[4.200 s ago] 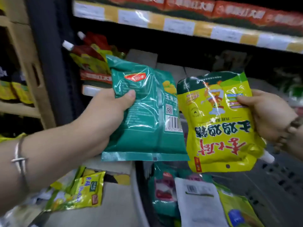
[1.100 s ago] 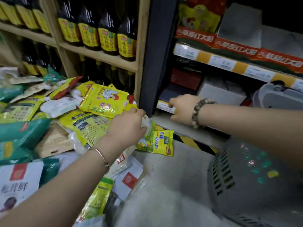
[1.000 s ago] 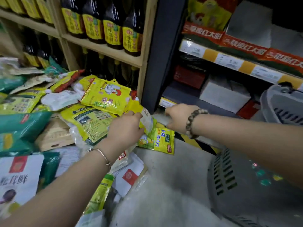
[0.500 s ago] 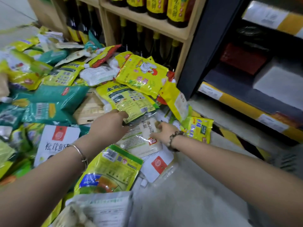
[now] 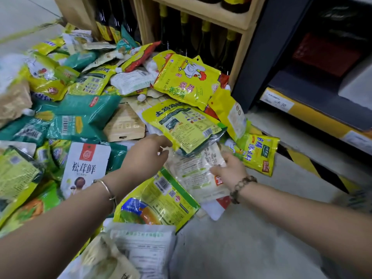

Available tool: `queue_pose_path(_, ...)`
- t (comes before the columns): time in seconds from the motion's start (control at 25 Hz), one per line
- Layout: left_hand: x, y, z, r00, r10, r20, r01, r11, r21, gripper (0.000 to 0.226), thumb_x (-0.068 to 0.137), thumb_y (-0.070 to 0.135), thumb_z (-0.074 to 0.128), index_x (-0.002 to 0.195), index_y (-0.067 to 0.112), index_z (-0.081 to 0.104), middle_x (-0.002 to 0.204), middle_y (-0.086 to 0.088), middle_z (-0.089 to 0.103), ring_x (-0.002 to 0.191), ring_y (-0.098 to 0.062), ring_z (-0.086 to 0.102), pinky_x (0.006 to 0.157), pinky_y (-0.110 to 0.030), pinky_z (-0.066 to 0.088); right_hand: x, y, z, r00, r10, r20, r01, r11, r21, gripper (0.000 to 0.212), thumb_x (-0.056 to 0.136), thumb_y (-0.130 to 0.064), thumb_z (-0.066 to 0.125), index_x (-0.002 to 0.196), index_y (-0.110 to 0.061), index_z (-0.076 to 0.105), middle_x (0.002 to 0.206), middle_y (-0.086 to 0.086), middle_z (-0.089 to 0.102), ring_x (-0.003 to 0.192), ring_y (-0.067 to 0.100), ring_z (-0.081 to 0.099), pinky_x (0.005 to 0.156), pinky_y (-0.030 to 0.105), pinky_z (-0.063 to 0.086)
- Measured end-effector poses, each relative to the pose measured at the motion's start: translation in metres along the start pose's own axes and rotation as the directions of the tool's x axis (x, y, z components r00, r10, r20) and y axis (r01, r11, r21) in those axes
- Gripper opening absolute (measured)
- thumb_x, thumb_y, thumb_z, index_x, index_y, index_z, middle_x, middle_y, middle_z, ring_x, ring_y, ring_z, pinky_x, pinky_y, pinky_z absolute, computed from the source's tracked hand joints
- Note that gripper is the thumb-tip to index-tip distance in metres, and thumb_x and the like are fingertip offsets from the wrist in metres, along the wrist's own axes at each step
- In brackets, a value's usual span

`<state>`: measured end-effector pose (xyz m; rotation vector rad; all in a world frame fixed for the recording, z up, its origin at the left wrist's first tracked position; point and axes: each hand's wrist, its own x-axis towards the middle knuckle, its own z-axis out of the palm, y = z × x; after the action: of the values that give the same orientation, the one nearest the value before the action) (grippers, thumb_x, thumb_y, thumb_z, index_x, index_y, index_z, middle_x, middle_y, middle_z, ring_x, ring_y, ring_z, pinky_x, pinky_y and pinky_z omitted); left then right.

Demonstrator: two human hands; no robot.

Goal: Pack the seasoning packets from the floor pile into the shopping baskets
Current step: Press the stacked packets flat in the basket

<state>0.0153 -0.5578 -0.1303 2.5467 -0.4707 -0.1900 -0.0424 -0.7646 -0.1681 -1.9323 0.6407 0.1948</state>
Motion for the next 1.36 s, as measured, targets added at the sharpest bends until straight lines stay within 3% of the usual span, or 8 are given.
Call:
queue_pose_path(0.2, -0.005, -0.003, 0.010, 0.971, 0.204, 0.124, -0.200, 0.979, -0.043, 0.060, 0.083, 0.006, 0.065, 0.136, 0.024, 0.045, 0.134, 0.001, 0.046, 0.125, -0.018, 0.043, 0.088, -0.024, 0.036, -0.020, -0.026, -0.057, 0.942, 0.260, 0.211, -0.334, 0.698, 0.633, 0.011, 0.086, 0.006, 0.051, 0.091, 0.001, 0.059, 0.060, 0.009, 0.061, 0.043, 0.013, 0.056, 0.040, 0.019, 0.046)
queue_pose_path(0.36, -0.009, 0.009, 0.017, 0.973, 0.205, 0.110, -0.179, 0.961, -0.209, 0.110, 0.069, 0.033, 0.083, 0.137, 0.056, 0.000, 0.155, 0.008, 0.019, 0.142, -0.013, 0.019, 0.109, -0.032, 0.028, -0.033, -0.042, -0.075, 0.883, 0.301, 0.361, -0.468, 0.480, 0.742, 0.025, 0.091, 0.001, 0.039, 0.071, 0.006, 0.052, 0.039, 0.006, 0.050, 0.026, 0.005, 0.045, 0.028, 0.011, 0.036)
queue_pose_path(0.52, -0.013, 0.020, 0.016, 0.977, 0.206, -0.054, -0.209, 0.877, -0.433, 0.056, 0.080, 0.026, 0.072, 0.120, 0.055, 0.046, 0.117, 0.031, 0.056, 0.114, -0.005, 0.053, 0.093, -0.021, 0.044, -0.038, -0.048, -0.076, 0.841, 0.231, 0.489, -0.530, 0.536, 0.657, 0.012, 0.085, 0.000, 0.045, 0.080, 0.006, 0.054, 0.045, 0.006, 0.053, 0.030, 0.004, 0.048, 0.029, 0.012, 0.038)
queue_pose_path(0.72, -0.015, 0.029, 0.014, 0.998, -0.044, 0.036, 0.057, 0.802, -0.595, 0.010, 0.083, 0.022, 0.064, 0.082, 0.018, 0.073, 0.079, -0.002, 0.074, 0.083, -0.020, 0.068, 0.088, -0.041, 0.051, -0.012, -0.037, -0.079, 0.875, 0.165, 0.456, -0.438, 0.671, 0.598, 0.045, 0.095, -0.042, 0.038, 0.100, -0.002, 0.059, 0.069, 0.008, 0.070, 0.045, 0.015, 0.062, 0.041, 0.020, 0.049)
queue_pose_path(0.92, -0.019, 0.032, 0.009, 0.944, -0.308, 0.116, 0.287, 0.602, -0.745, 0.012, 0.089, 0.009, 0.062, 0.078, 0.013, 0.064, 0.057, 0.005, 0.068, 0.046, -0.002, 0.060, 0.043, -0.013, 0.043, 0.030, 0.021, -0.068, 0.971, 0.238, 0.030, -0.233, 0.966, -0.111, 0.051, 0.085, -0.021, 0.064, 0.128, 0.001, 0.047, 0.104, 0.024, 0.061, 0.073, 0.018, 0.057, 0.062, 0.026, 0.044)
queue_pose_path(1.16, -0.026, 0.017, 0.019, 0.841, -0.451, 0.299, 0.520, 0.522, -0.675, 0.031, 0.090, 0.019, 0.063, 0.063, 0.004, 0.057, 0.034, -0.002, 0.049, 0.025, -0.011, 0.038, 0.033, -0.015, 0.028, 0.068, 0.040, -0.045, 0.982, 0.093, 0.163, 0.032, 0.771, -0.637, 0.107, 0.059, -0.060, 0.076, 0.142, -0.014, 0.028, 0.141, 0.006, 0.043, 0.123, 0.024, 0.046, 0.094, 0.031, 0.040)
queue_pose_path(1.28, -0.028, 0.008, 0.035, 0.780, -0.521, 0.347, 0.581, 0.396, -0.711, 0.015, 0.088, 0.015, 0.065, 0.084, 0.001, 0.065, 0.060, -0.008, 0.068, 0.046, -0.018, 0.059, 0.046, -0.021, 0.043, 0.080, 0.049, -0.037, 0.993, 0.046, 0.110, 0.063, 0.585, -0.809, 0.111, 0.052, -0.075, 0.069, 0.141, -0.019, 0.032, 0.142, 0.004, 0.040, 0.128, 0.024, 0.041, 0.105, 0.041, 0.032)
queue_pose_path(1.36, -0.035, 0.003, 0.047, 0.757, -0.497, 0.424, 0.598, 0.266, -0.756, 0.015, 0.088, 0.008, 0.062, 0.094, -0.004, 0.066, 0.078, -0.015, 0.073, 0.062, -0.021, 0.069, 0.049, -0.019, 0.049, 0.085, 0.057, -0.036, 0.985, 0.078, 0.154, 0.071, 0.626, -0.777, 0.116, 0.052, -0.075, 0.069, 0.144, -0.018, 0.028, 0.148, 0.005, 0.034, 0.133, 0.023, 0.036, 0.107, 0.038, 0.034)
